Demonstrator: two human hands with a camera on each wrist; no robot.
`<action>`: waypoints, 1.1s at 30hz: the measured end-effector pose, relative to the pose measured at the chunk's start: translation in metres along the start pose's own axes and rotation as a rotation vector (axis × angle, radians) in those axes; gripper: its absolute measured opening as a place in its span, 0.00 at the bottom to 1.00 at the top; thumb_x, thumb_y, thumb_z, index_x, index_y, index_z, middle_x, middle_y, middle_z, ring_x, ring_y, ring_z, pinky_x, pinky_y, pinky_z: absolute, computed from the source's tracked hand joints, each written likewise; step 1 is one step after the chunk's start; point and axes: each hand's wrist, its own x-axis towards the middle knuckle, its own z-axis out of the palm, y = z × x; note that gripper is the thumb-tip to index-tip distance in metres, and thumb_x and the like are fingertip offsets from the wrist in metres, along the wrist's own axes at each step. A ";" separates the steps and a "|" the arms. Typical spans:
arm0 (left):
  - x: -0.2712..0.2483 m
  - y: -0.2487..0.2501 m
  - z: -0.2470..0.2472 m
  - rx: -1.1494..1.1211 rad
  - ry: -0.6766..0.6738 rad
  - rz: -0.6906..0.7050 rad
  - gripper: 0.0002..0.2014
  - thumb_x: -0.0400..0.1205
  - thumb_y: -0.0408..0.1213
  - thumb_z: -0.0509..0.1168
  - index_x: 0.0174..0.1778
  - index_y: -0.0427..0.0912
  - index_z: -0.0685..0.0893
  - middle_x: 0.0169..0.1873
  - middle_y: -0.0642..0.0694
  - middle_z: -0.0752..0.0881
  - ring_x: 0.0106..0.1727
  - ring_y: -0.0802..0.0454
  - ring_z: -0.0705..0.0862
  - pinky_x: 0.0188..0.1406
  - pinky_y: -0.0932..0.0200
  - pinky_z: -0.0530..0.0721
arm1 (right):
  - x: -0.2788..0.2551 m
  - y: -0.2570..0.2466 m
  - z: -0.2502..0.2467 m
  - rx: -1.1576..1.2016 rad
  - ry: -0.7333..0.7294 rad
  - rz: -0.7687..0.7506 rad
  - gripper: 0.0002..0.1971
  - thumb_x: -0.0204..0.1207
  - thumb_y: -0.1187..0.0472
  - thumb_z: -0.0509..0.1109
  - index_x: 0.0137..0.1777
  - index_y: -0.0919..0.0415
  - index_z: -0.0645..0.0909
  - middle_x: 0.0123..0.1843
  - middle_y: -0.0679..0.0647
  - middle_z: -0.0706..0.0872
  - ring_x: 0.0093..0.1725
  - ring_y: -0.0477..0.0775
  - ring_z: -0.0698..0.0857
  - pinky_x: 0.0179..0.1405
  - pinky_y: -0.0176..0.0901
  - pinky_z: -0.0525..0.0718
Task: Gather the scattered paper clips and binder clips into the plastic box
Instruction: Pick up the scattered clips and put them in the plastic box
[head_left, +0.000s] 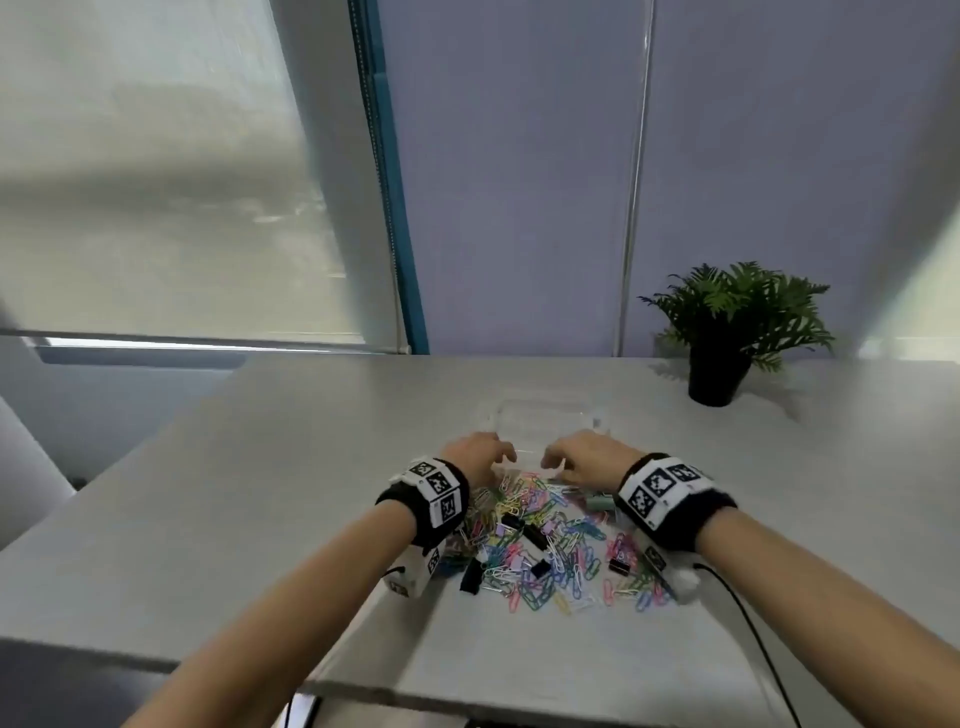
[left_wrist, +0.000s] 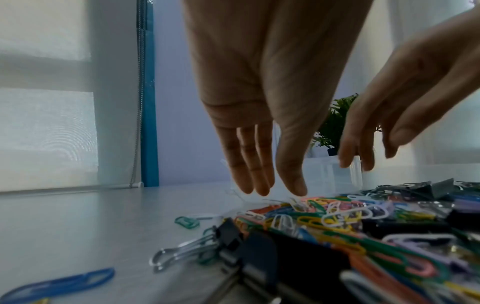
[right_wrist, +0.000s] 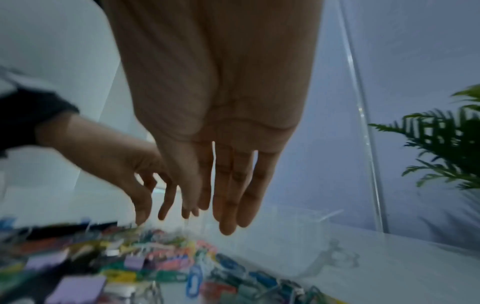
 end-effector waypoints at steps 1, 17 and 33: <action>0.000 0.000 0.001 0.018 -0.018 -0.026 0.21 0.78 0.33 0.67 0.68 0.46 0.77 0.62 0.41 0.80 0.61 0.41 0.81 0.63 0.45 0.79 | 0.005 -0.006 0.005 -0.065 -0.006 0.013 0.15 0.80 0.61 0.63 0.66 0.56 0.77 0.65 0.55 0.82 0.63 0.55 0.80 0.63 0.49 0.79; 0.014 -0.011 0.003 -0.224 -0.069 0.075 0.07 0.75 0.32 0.70 0.48 0.36 0.86 0.46 0.41 0.89 0.46 0.48 0.85 0.51 0.58 0.81 | 0.014 0.008 0.028 -0.008 -0.035 -0.023 0.11 0.68 0.74 0.63 0.37 0.56 0.74 0.40 0.52 0.77 0.41 0.54 0.78 0.40 0.42 0.73; 0.013 -0.010 -0.046 -0.719 -0.070 -0.001 0.04 0.79 0.25 0.65 0.46 0.35 0.83 0.35 0.45 0.84 0.25 0.61 0.86 0.28 0.67 0.86 | 0.013 0.013 0.023 0.165 -0.037 0.014 0.06 0.70 0.74 0.68 0.42 0.68 0.86 0.39 0.60 0.89 0.35 0.49 0.81 0.33 0.28 0.75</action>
